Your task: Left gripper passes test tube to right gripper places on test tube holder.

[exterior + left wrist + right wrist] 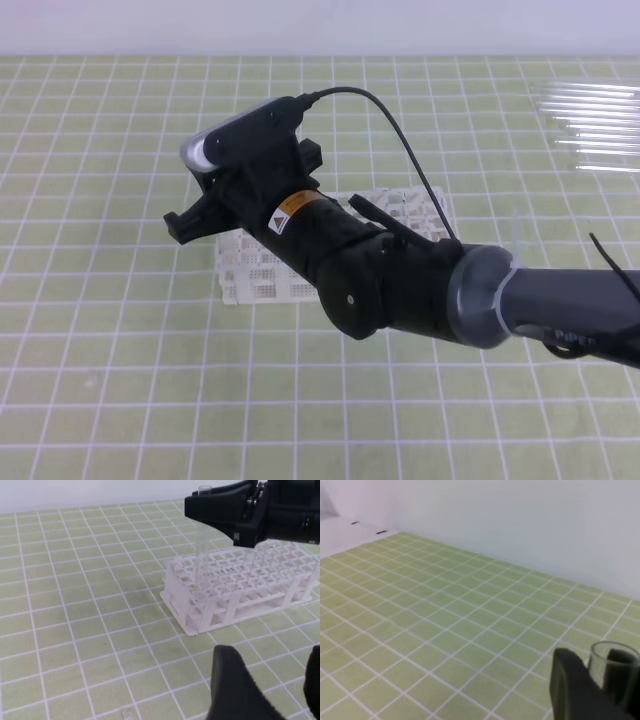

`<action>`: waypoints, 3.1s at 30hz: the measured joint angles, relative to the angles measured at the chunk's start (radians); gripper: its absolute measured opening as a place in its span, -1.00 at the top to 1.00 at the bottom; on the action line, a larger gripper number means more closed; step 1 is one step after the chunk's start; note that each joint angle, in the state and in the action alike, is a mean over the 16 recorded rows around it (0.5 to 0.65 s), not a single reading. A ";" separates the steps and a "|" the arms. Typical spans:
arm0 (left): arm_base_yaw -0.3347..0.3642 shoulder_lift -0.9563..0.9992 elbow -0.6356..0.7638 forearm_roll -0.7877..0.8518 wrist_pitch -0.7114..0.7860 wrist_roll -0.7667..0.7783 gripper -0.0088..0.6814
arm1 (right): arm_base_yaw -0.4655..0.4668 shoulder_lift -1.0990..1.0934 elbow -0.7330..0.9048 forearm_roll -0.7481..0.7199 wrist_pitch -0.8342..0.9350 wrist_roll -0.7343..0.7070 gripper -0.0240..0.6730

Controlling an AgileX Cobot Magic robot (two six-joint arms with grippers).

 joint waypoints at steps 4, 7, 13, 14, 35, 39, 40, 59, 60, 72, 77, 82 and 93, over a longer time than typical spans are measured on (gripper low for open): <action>0.000 0.002 0.000 0.002 -0.002 0.000 0.15 | 0.000 0.000 0.004 0.000 0.005 0.000 0.65; 0.000 0.004 0.000 0.003 -0.004 -0.001 0.15 | 0.000 0.000 0.007 0.000 0.008 0.000 0.65; 0.000 0.005 0.000 0.005 -0.006 -0.001 0.15 | 0.000 0.000 0.014 0.000 0.009 0.000 0.61; 0.000 0.005 0.000 0.005 -0.006 -0.001 0.15 | 0.000 -0.001 0.014 0.000 0.009 0.000 0.59; 0.000 0.003 0.000 0.003 -0.005 -0.001 0.15 | 0.000 -0.011 0.016 0.008 0.016 0.000 0.02; 0.000 0.004 0.000 0.003 -0.005 -0.001 0.15 | 0.000 -0.014 0.016 0.011 0.023 0.000 0.02; 0.000 0.004 0.000 0.003 -0.005 -0.001 0.15 | 0.000 -0.015 0.016 0.012 0.025 0.000 0.03; 0.000 0.004 0.000 0.003 -0.003 -0.001 0.15 | 0.000 -0.016 0.016 0.038 0.039 0.000 0.45; 0.000 0.004 0.000 0.003 -0.003 -0.001 0.15 | 0.000 -0.016 0.016 0.038 0.039 0.000 0.47; 0.000 0.005 0.000 0.004 -0.005 -0.001 0.15 | 0.000 -0.047 0.035 0.040 0.051 0.000 0.52; 0.000 0.004 0.000 0.003 -0.003 -0.001 0.15 | 0.000 -0.062 0.062 0.040 0.046 0.000 0.52; 0.000 0.002 0.000 0.001 -0.002 -0.001 0.15 | 0.000 -0.068 0.088 0.040 0.034 0.000 0.52; 0.000 0.004 0.000 0.002 -0.003 -0.001 0.15 | 0.000 -0.069 0.104 0.038 0.024 -0.009 0.52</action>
